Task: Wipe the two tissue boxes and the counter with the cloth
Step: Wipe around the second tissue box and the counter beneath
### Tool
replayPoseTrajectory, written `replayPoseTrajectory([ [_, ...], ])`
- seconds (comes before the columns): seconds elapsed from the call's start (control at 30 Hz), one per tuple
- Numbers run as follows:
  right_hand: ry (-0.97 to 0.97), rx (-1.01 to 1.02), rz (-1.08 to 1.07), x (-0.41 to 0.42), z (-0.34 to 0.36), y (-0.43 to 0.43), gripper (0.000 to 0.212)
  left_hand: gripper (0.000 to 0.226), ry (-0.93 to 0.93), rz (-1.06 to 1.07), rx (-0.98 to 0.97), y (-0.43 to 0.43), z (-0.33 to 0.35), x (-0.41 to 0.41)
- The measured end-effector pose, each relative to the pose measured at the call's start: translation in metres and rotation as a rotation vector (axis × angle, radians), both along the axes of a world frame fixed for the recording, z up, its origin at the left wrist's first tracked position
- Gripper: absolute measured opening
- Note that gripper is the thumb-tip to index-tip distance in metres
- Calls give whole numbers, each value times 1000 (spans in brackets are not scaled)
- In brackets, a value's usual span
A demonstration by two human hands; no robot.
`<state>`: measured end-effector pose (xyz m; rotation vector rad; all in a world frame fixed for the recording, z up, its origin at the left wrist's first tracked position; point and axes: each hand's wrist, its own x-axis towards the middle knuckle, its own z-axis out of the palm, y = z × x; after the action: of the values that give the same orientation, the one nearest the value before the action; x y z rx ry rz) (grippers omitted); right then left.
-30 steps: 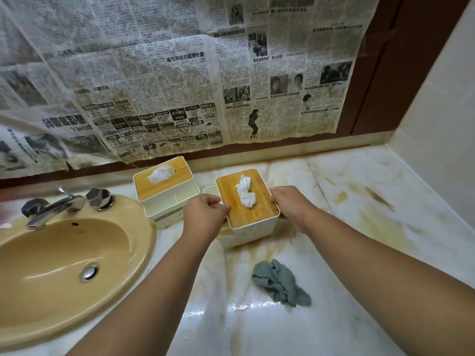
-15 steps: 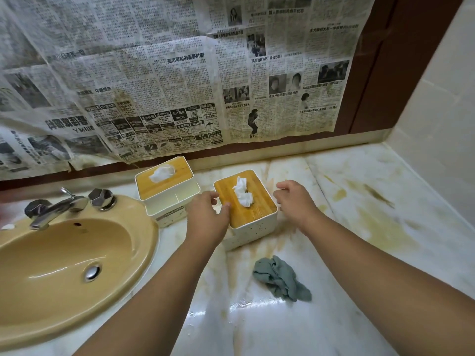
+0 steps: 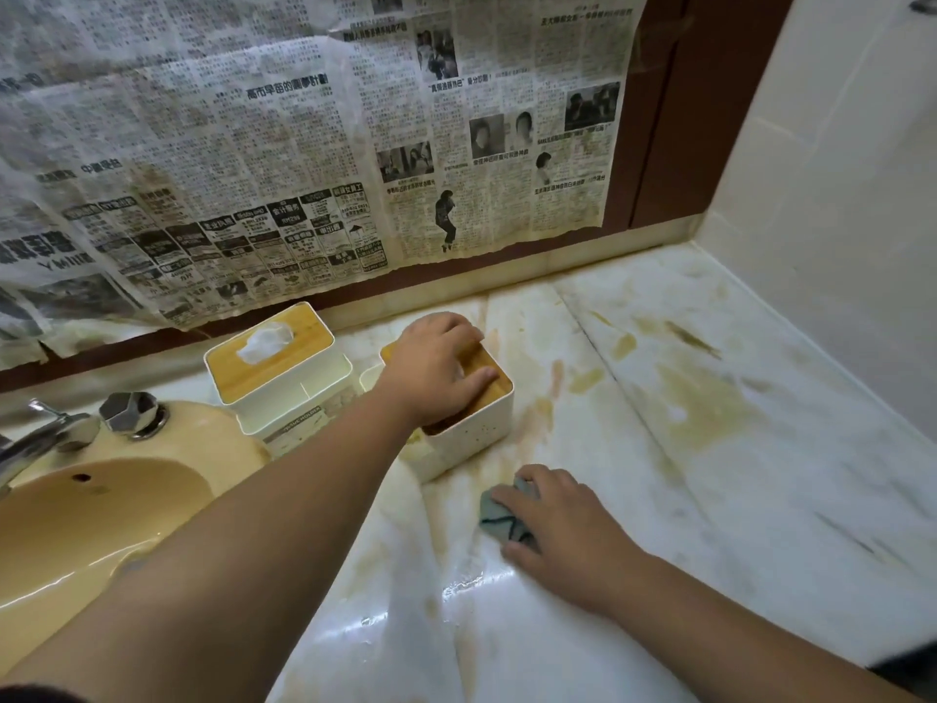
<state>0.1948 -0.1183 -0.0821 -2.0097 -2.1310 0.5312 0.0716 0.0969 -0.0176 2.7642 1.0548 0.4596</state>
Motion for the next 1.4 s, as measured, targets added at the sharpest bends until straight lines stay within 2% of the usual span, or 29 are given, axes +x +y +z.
replayPoseTrajectory([
  [0.1,-41,63,4,-6,-8,2,46,42,37,-49,-39,13,2,3],
  [0.17,92,65,-79,-7,-11,3,43,36,14,-67,-76,21,2,3],
  [0.27,480,102,-402,-8,-4,9,39,28,-80,-72,-112,28,-4,2],
  [0.33,747,130,-678,-10,6,21,26,26,-137,-66,-107,31,-9,1],
  [0.43,1194,160,-1001,-14,16,46,20,25,-154,-86,-77,32,-13,1],
  [0.53,1445,165,-1132,-26,25,69,16,35,-168,-115,-58,32,-15,-1],
  [0.67,1402,143,-1208,-54,30,84,28,44,-136,-138,-45,33,-16,-1],
  [0.73,1373,125,-1267,-66,24,83,22,45,-139,-142,-30,32,-15,-1],
  [0.8,1378,50,-1300,-80,18,82,18,45,-142,-136,-31,32,-15,-1],
  [0.87,1393,-55,-1295,-92,13,82,28,43,-139,-133,-29,32,-16,-1],
  [0.93,1462,-159,-1268,-100,15,81,34,43,-137,-136,-23,32,-16,-2],
  [1.03,1634,-226,-1204,-101,25,78,19,43,-143,-130,-21,32,-16,-2],
  [1.1,1689,-201,-1148,-96,35,76,11,42,-145,-125,-22,32,-16,-2],
  [1.2,1648,-49,-1151,-79,48,77,4,44,-155,-138,-30,32,-17,-2],
  [1.27,1588,61,-1218,-63,52,82,14,45,-162,-141,-34,32,-18,-2],
  [1.33,1528,115,-1273,-55,52,87,32,44,-161,-138,-25,32,-17,-2],
  [1.4,1465,139,-1307,-57,44,90,39,43,-154,-134,-19,32,-17,-2],
])
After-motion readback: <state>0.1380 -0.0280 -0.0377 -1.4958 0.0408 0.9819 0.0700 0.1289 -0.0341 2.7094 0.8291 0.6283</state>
